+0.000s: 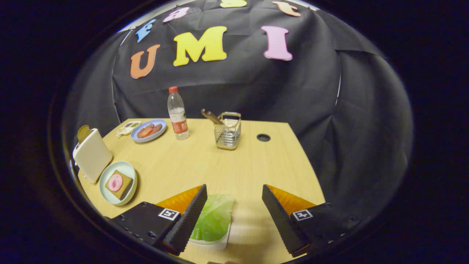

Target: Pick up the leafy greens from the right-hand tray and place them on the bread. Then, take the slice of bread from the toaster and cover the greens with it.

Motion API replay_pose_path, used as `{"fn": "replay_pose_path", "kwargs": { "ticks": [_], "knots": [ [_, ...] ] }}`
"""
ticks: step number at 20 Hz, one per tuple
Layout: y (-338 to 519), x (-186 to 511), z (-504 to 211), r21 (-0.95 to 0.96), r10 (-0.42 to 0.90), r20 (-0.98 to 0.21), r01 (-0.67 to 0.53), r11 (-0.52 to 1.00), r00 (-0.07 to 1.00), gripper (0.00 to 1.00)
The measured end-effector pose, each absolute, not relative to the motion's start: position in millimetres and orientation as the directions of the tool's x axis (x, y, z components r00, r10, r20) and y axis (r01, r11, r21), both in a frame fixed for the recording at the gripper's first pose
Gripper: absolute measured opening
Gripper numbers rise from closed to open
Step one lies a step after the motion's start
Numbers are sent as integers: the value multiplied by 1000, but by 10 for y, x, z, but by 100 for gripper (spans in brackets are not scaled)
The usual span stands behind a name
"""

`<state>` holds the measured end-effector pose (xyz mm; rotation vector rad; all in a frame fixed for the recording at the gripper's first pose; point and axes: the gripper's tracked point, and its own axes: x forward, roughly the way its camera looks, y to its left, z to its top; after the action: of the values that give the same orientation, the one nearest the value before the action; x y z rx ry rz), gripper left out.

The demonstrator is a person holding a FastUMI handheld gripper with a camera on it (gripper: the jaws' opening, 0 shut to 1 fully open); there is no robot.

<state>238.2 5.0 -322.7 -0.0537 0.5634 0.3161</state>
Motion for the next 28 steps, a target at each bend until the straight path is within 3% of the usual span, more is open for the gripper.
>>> {"fn": "replay_pose_path", "kwargs": {
  "ticks": [4,8,9,14,15,17,20,21,25,26,28],
  "knots": [
    [137,2565,-3697,64,268,-645,-299,952,716,95],
    [216,2579,-3855,132,307,-688,-303,944,657,83],
    [258,2550,-3856,153,326,-693,-311,938,643,78],
    [268,2479,-3822,158,306,-695,-277,948,651,35],
    [259,2464,-3846,162,280,-697,-235,958,660,33],
    [216,2423,-3851,178,234,-695,-153,972,680,21],
    [208,2312,-3830,182,171,-680,-62,981,713,21],
    [226,2307,-3829,175,162,-676,-57,983,719,9],
    [247,2272,-3669,133,121,-644,-45,990,755,8],
    [269,2246,-3581,134,121,-632,-47,990,765,1],
    [304,2137,-3433,115,106,-611,-45,992,785,1]
  ]
}}
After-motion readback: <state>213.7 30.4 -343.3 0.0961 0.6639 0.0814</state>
